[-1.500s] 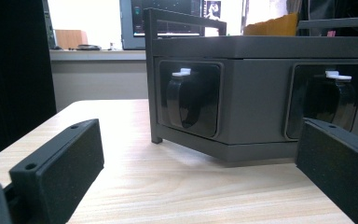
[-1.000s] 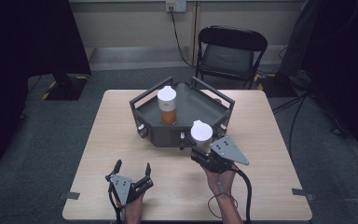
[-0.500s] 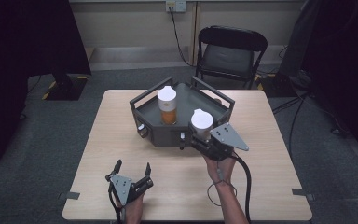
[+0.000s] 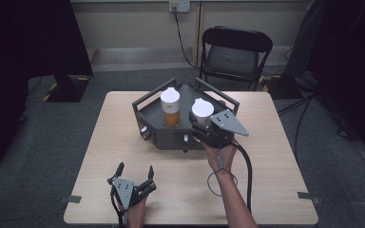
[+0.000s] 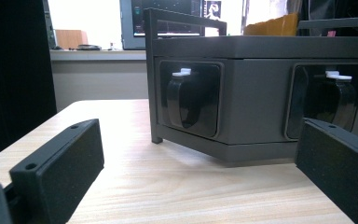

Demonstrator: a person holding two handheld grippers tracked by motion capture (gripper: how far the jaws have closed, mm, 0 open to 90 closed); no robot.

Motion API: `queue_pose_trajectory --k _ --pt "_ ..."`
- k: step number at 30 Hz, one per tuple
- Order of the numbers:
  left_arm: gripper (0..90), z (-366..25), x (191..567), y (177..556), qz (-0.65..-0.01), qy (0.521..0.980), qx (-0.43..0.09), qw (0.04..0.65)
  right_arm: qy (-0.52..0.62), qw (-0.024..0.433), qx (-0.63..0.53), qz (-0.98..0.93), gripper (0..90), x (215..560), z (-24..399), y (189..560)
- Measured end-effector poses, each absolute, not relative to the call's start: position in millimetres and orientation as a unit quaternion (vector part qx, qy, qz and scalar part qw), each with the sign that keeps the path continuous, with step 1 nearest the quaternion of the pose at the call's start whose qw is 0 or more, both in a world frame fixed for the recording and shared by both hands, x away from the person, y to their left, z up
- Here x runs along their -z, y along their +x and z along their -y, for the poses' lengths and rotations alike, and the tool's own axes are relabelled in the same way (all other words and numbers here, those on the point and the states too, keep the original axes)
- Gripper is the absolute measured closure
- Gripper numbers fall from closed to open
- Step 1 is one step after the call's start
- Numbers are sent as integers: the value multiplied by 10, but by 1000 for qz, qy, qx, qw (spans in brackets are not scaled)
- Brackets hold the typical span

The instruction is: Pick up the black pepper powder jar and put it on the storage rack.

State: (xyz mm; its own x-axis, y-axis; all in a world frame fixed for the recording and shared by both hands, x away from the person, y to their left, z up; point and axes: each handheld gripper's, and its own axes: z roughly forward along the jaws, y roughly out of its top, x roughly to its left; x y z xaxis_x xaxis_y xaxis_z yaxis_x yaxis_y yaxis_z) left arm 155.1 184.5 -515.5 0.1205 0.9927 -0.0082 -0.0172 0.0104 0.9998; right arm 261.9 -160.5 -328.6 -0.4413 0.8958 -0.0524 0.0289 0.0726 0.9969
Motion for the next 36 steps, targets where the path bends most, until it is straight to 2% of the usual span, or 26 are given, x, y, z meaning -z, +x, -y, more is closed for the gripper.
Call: queue_pose_trajectory --k 11,18,36 --pt "6 -1845 5155 1551 -467 523 -471 536 377 388 -565 -623 300 3175 1513 2887" --pt "6 -1845 5155 1551 -467 522 -471 536 383 398 -564 -615 300 3231 1434 3032" --pt "6 -1845 5155 1551 -467 523 -471 536 402 378 -552 -624 299 3293 1419 3309"
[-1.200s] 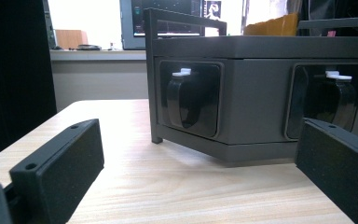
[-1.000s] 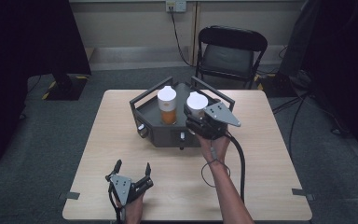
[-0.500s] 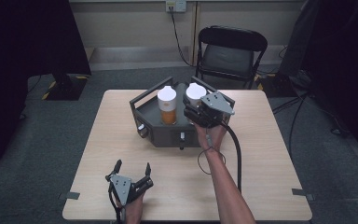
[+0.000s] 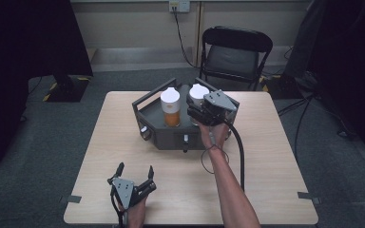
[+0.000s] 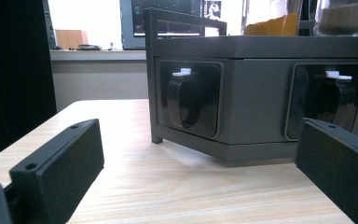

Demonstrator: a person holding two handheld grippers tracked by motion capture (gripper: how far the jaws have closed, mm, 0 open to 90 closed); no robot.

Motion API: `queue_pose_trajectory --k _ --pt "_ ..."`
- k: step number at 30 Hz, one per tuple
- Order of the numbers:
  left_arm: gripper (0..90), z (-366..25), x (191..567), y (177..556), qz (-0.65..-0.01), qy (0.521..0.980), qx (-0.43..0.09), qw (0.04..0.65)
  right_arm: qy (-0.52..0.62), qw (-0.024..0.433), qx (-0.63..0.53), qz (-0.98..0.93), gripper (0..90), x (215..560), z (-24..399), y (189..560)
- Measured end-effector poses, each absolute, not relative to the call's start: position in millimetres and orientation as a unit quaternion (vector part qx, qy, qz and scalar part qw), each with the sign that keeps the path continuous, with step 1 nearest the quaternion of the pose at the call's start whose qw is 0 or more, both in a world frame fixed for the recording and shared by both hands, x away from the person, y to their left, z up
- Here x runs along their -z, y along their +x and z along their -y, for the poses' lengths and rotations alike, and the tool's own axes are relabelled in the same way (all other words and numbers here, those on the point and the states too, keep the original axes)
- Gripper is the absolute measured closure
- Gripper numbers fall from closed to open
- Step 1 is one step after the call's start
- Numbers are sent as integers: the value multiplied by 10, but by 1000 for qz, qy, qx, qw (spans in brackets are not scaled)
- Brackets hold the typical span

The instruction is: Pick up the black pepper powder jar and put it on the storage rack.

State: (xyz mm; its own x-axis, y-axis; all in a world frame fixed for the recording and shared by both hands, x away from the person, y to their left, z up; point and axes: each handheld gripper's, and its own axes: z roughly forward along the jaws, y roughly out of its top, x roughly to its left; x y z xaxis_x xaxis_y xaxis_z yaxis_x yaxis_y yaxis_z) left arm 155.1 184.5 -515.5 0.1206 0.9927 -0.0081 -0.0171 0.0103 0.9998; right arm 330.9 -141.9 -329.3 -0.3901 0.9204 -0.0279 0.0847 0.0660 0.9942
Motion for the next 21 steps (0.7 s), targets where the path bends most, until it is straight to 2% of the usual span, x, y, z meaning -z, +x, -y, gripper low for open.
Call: queue_pose_trajectory --k 21 --pt "6 -1845 5155 1551 -467 522 -471 536 421 361 -544 -629 299 3339 1376 3379"
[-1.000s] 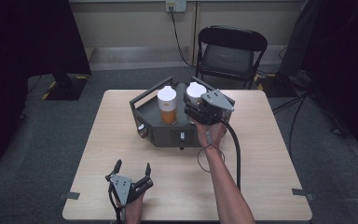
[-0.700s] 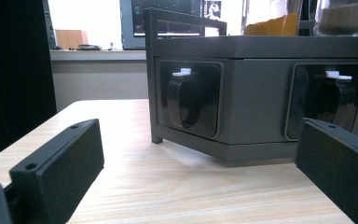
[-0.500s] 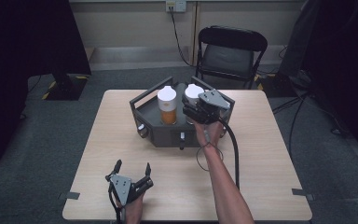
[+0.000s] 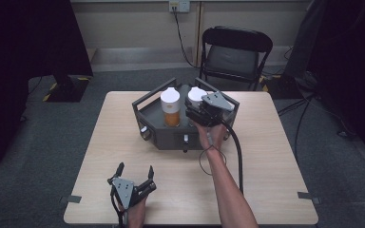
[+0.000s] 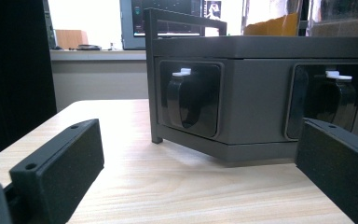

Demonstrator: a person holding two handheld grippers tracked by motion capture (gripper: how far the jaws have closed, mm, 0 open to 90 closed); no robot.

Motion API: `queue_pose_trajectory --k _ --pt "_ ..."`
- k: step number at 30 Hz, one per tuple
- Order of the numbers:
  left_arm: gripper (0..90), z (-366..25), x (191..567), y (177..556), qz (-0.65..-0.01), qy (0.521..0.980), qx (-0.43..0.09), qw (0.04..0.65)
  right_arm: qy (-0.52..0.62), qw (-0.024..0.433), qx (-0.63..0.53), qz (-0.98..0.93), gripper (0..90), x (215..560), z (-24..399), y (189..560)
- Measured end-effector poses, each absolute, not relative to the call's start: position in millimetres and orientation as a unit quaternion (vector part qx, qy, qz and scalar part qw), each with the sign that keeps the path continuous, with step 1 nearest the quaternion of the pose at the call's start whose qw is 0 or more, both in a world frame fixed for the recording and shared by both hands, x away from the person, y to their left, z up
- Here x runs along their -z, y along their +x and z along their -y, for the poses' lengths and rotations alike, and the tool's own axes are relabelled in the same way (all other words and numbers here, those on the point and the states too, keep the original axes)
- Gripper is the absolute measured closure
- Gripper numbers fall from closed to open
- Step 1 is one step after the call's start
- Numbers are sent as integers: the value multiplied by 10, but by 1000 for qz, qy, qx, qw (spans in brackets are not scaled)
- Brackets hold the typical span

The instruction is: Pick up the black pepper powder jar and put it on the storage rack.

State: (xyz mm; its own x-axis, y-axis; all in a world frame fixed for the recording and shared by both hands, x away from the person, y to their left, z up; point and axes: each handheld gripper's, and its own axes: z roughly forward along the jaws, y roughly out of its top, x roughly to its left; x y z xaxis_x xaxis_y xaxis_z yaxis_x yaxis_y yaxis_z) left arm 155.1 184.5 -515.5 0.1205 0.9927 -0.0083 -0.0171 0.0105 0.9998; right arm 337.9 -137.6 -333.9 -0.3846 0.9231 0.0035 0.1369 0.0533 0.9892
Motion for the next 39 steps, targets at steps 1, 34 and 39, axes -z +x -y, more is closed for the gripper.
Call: queue_pose_trajectory --k 1,34,39 --pt "6 -1845 5155 1551 -467 522 -471 536 423 360 -544 -629 299 3334 1381 3381" --pt "7 -1841 5155 1551 -467 522 -472 536 413 384 -563 -604 24 3450 1402 3274" --pt "7 -1841 5155 1551 -467 522 -471 536 413 385 -565 -602 22 3470 1404 3245"
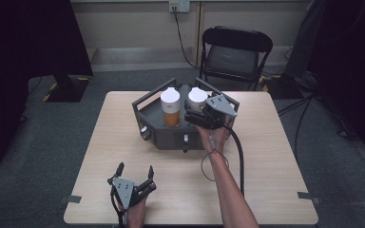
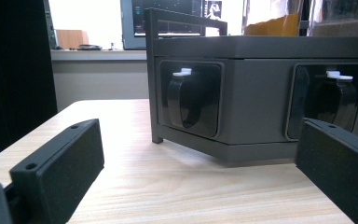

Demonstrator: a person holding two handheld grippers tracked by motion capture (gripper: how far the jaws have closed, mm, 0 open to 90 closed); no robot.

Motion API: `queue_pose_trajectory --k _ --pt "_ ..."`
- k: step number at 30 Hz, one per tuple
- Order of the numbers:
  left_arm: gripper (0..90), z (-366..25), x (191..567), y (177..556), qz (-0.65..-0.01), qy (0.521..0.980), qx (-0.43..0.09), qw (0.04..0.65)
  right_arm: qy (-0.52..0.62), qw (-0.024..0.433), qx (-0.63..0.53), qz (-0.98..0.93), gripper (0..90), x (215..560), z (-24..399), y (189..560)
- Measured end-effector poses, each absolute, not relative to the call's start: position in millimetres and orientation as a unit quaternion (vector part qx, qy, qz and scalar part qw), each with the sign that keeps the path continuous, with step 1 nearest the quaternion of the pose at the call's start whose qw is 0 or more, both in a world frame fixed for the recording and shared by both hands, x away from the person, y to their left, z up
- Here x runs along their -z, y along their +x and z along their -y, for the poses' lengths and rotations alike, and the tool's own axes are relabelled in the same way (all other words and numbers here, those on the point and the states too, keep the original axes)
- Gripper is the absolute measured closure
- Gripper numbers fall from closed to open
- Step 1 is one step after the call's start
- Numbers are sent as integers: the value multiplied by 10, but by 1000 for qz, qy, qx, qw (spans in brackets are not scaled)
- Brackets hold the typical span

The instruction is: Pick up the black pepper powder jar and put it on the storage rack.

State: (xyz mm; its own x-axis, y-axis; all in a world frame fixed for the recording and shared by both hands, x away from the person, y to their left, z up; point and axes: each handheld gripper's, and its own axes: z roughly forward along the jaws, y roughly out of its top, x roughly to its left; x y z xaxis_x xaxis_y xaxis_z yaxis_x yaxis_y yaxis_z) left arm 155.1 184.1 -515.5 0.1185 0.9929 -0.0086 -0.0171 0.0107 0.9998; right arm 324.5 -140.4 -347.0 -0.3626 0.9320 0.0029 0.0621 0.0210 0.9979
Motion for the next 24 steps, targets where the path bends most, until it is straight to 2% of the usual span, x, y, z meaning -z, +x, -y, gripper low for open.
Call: queue_pose_trajectory --k 24 --pt "8 -1839 5156 1551 -468 521 -472 536 410 397 -580 -582 19 3570 1509 2997"
